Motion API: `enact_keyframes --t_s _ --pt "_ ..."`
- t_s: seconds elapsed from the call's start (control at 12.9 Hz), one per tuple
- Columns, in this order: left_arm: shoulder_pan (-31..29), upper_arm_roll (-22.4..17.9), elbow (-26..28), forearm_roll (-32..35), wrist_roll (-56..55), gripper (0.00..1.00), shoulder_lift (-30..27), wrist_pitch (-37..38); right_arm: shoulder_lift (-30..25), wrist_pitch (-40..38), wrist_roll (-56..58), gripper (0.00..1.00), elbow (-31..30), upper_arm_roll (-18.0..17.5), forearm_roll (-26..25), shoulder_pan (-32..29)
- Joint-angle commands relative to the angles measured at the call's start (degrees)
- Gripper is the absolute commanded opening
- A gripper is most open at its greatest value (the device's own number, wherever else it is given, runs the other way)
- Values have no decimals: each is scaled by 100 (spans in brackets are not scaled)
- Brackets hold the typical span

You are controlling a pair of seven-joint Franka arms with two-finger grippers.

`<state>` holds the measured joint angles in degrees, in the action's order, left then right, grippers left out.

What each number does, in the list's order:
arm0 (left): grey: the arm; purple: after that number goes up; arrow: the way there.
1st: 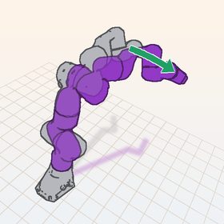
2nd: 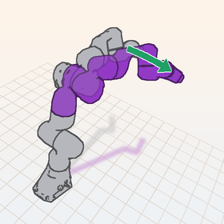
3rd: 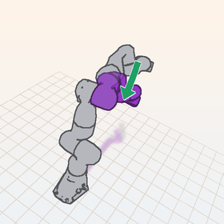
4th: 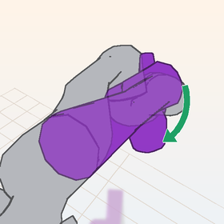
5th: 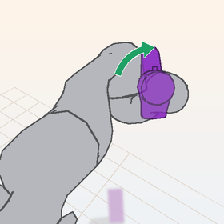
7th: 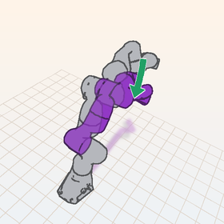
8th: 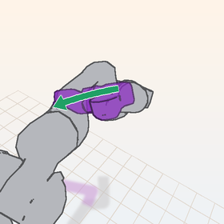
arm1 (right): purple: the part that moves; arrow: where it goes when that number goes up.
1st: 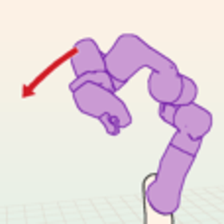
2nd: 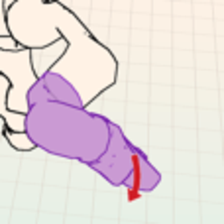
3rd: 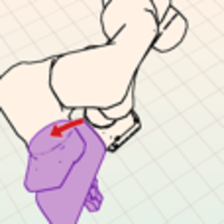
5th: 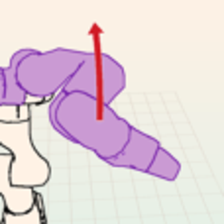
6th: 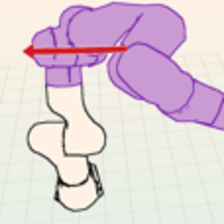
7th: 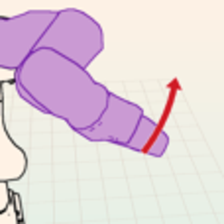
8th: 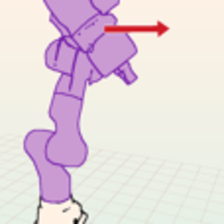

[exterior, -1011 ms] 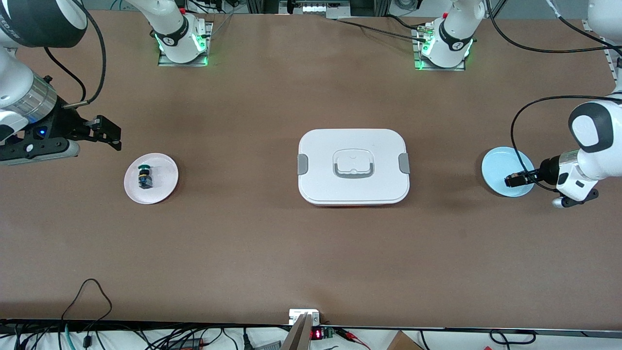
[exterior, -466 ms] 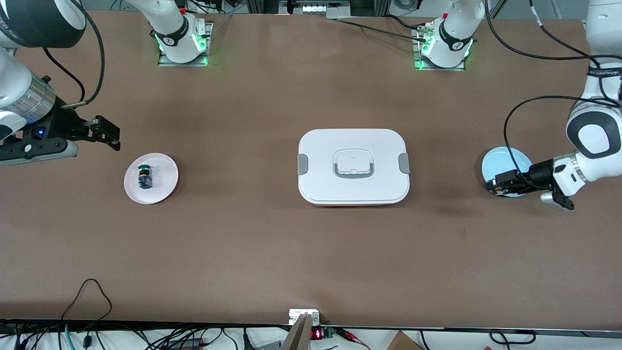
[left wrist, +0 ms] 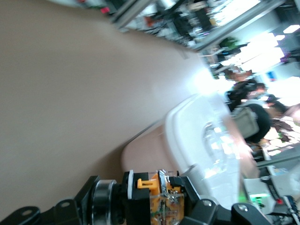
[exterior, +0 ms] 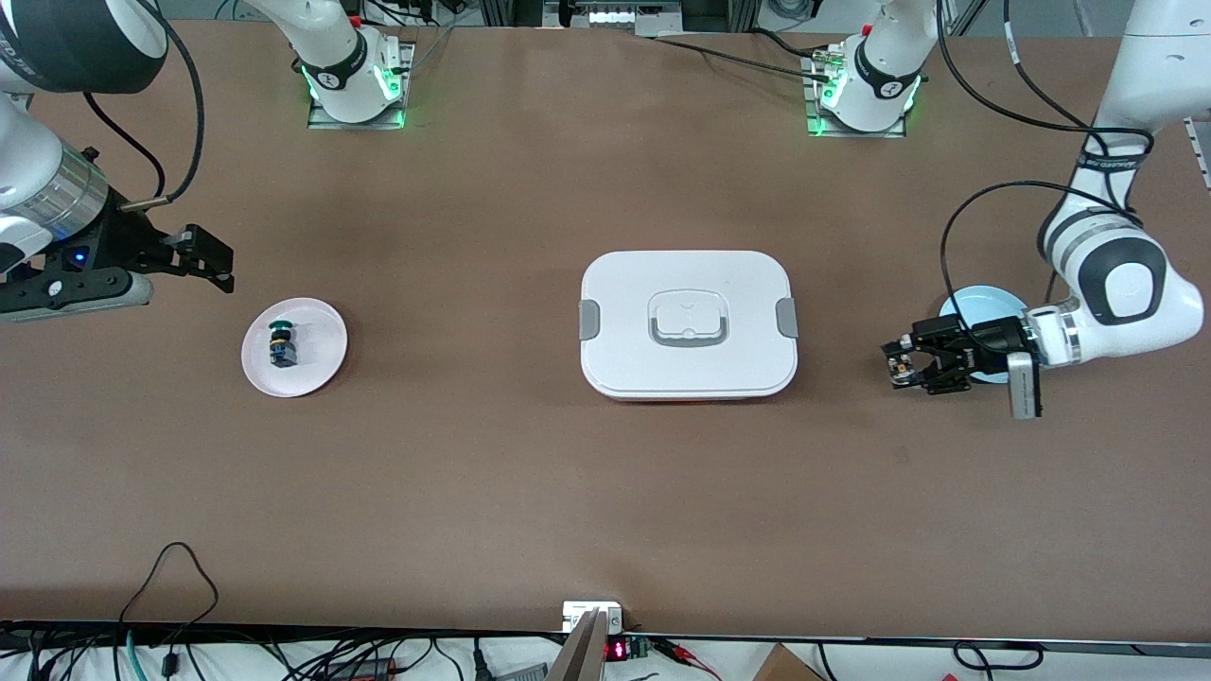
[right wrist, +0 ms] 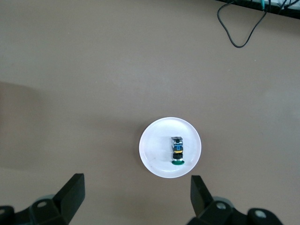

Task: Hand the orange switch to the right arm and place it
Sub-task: 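Lift the orange switch with the left gripper over the white box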

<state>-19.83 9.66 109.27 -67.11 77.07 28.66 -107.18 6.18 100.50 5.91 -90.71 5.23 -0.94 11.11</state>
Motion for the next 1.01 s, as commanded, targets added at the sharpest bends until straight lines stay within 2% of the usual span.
enact_keyframes --t_s 0.0,0.16,0.23,0.39,0.54,0.7,0.78,0.93 --pt "-21 385 -90 -713 797 56 104 451 -64 -241 768 100 53 22 -73 -39" --pt "5 667 -99 -978 1667 58 139 680 -29 -268 980 100 45 22 14 -56" --pt "-21 921 -125 -1275 2019 57 235 707 23 -364 1495 100 45 30 328 -91" --pt "14 1299 -160 -2039 2722 55 472 725 260 -531 1931 100 45 57 1530 -144" --pt "14 1730 -510 -2210 3207 52 745 778 506 -672 1914 100 45 57 2558 -127" --pt "276 1793 -844 -2245 3209 53 790 752 735 -672 1914 100 53 13 3569 -83" --pt "478 1793 -959 -2315 3209 54 799 691 884 -672 1774 100 53 4 4253 -30" --pt "839 1785 -1127 -2709 3217 55 930 515 1261 -672 1021 100 53 -4 5336 171"
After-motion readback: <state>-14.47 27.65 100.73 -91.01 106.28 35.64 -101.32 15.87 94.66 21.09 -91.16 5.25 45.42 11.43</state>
